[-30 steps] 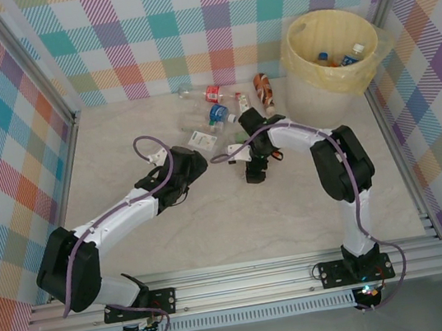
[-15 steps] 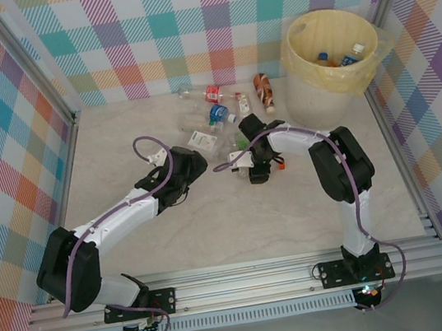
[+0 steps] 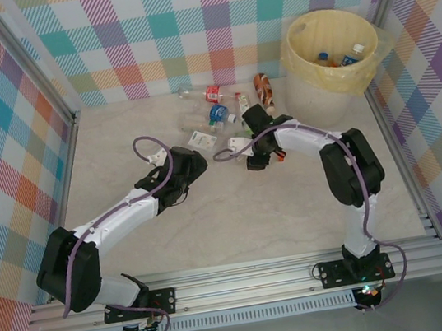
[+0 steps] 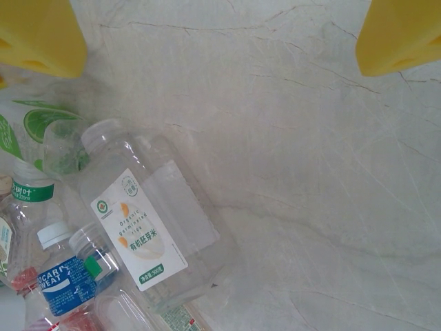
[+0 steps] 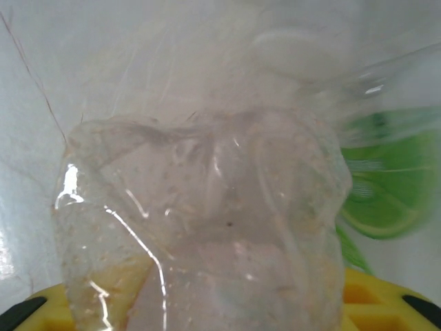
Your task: Put the plastic bottles in the bin
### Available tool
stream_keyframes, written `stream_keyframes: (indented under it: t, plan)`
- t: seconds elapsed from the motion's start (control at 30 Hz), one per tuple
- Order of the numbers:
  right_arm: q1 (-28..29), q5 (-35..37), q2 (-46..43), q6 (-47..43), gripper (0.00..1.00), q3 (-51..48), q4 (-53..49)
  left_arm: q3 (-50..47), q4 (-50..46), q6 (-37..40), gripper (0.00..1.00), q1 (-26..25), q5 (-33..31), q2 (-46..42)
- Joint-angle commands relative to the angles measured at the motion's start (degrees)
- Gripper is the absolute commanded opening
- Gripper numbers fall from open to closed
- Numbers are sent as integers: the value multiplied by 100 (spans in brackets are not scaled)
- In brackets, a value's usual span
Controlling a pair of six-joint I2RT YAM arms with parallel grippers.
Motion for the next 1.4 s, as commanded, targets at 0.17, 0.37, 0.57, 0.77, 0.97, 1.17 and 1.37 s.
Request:
stream_keyframes:
  t: [0.17, 0.37, 0.57, 0.77, 0.97, 1.17, 1.37]
  plan:
    - [-230, -758, -1007, 1538, 42, -520, 1319, 13, -167, -67, 100, 77, -72, -134]
    - [-481, -969, -1532, 2666, 41, -520, 1624, 16, -127, -105, 100, 76, -13, -57]
    - [-770, -1182, -2161, 3587, 41, -517, 2087, -18, -26, -123, 100, 76, 117, 18]
    - [-1448, -1862, -2422, 4702, 41, 177, 1807, 43, 116, -133, 100, 75, 280, 187]
    - [-1986, -1839, -2190, 5420, 41, 1137, 1546, 120, 189, -141, 100, 77, 452, 334]
    - [-2504, -1154, -1578, 5829, 45, 2411, 1061, 20, 382, -98, 100, 76, 548, 269]
    - [-2951, -437, -759, 6016, 45, 3639, 427, -123, 723, 7, 100, 82, 708, 199]
